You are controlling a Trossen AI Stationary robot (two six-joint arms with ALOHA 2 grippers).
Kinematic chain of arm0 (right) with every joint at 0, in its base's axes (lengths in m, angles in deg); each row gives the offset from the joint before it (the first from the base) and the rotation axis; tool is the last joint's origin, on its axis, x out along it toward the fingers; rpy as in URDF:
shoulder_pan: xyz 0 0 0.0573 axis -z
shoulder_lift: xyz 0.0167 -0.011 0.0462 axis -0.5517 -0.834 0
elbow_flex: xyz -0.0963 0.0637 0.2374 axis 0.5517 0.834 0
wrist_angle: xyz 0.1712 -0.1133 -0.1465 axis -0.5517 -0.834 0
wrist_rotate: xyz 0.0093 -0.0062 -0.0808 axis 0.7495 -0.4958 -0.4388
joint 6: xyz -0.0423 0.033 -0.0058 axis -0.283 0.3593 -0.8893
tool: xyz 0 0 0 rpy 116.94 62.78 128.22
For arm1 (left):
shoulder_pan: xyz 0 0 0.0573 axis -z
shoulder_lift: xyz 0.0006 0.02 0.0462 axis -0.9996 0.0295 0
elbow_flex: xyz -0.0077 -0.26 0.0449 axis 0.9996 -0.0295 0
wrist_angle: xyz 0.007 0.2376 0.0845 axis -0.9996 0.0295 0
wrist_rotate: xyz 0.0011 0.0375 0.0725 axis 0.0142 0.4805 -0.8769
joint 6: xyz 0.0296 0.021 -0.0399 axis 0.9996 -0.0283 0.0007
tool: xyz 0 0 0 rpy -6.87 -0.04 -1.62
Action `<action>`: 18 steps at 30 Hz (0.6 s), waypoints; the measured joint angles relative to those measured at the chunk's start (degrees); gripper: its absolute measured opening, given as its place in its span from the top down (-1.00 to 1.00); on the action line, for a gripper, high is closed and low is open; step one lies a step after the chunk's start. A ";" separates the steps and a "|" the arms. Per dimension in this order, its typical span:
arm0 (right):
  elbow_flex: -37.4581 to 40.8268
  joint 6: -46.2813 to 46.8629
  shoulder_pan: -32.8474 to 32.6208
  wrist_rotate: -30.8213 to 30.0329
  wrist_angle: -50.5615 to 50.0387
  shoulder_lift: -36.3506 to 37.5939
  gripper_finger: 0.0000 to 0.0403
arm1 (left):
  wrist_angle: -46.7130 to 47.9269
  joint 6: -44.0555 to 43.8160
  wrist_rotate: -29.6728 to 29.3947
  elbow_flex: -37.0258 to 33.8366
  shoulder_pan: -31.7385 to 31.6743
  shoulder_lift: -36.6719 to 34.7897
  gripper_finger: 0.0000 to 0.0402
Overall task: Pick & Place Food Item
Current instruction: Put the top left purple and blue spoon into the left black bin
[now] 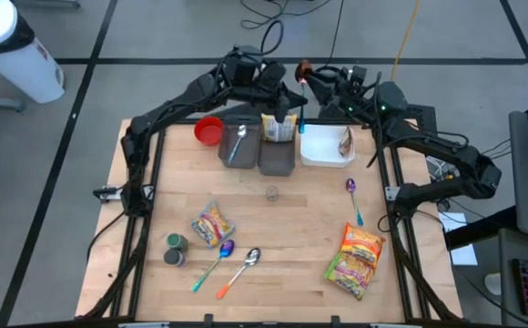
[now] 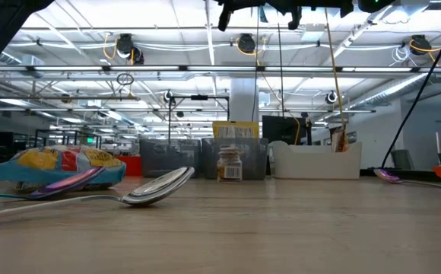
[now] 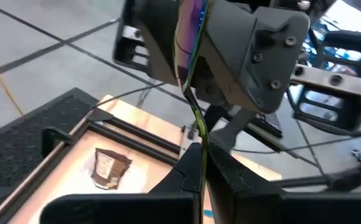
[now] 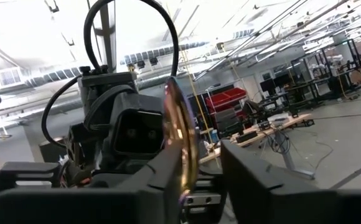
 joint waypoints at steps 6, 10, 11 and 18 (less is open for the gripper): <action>0.00 -0.14 1.33 -0.05 -0.18 1.03 0.17 | 6.00 1.37 2.78 0.04 -2.27 -1.68 0.97; -0.02 -0.53 2.65 -0.02 -2.87 2.52 0.08 | 12.89 4.28 3.28 0.09 -4.87 -3.93 0.97; 0.00 -0.53 2.98 0.07 -4.26 2.99 0.07 | 14.91 5.07 3.85 0.11 -5.73 -4.40 0.97; 0.00 -0.34 4.26 0.18 -12.82 5.14 0.06 | 28.12 10.62 6.77 0.09 -12.33 -4.86 0.97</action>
